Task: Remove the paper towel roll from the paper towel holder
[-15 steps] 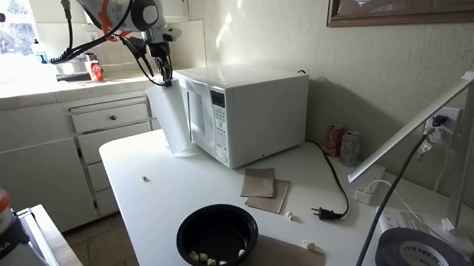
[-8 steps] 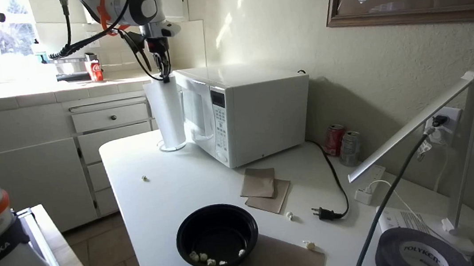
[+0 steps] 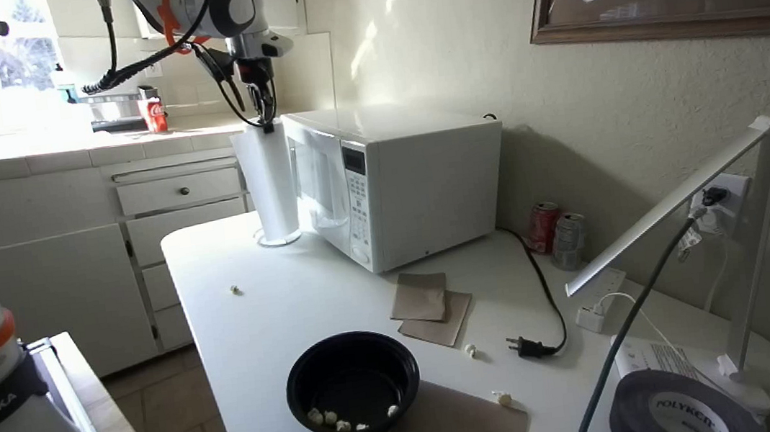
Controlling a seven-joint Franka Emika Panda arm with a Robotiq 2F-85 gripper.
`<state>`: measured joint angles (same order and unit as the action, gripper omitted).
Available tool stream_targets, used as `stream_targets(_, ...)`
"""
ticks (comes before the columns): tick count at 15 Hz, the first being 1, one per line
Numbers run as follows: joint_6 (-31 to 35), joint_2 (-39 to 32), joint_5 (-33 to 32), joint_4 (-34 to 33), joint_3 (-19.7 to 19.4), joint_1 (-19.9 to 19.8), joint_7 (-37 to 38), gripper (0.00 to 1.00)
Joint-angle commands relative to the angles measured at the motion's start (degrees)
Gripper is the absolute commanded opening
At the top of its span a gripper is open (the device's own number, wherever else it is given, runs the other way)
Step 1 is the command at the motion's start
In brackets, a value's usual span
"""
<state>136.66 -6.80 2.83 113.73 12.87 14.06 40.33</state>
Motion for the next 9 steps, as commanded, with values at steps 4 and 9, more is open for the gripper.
stream_targets(4,-7.6,4.0,-1.1,-4.0,-0.1,0.6,-0.3,0.04)
stream_targets(9,-14.7,6.1,-2.3,-8.5,0.5,0.5,0.2,0.04)
